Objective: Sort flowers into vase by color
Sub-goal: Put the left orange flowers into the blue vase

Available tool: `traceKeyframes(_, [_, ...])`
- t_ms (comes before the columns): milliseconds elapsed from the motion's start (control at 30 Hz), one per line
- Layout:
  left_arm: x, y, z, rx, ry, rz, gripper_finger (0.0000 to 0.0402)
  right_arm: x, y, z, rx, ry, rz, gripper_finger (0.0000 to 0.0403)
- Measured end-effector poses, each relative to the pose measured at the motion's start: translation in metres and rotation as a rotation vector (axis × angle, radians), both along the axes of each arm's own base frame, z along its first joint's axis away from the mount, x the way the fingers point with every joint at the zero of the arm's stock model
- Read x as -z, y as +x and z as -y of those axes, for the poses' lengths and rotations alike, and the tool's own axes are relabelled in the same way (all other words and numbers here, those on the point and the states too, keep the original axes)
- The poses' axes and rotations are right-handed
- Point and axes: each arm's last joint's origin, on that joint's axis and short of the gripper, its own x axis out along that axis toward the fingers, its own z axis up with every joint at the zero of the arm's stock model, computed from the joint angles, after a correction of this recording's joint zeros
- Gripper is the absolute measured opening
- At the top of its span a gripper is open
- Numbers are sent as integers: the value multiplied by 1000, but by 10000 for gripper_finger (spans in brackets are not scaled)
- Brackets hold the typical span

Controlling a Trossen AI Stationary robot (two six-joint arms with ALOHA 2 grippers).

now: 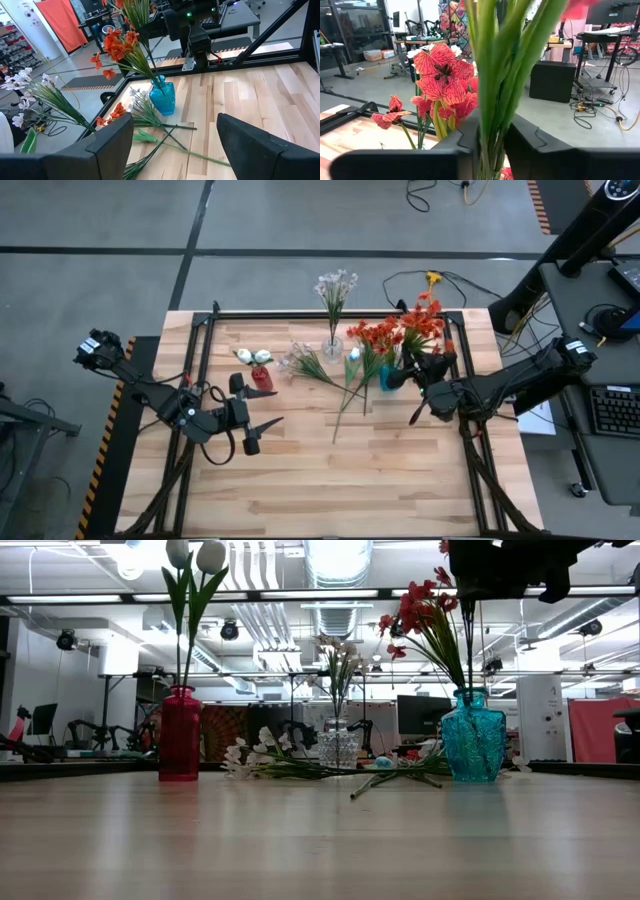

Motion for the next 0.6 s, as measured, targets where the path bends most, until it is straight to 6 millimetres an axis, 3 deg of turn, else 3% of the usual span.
traceKeyframes(333, [0,0,0,0,1,-2,269,0,2,-3,-80,28,20,169])
traceKeyframes(600, [2,0,0,-5,-10,-9,269,-9,-1,-14,-153,35,36,203])
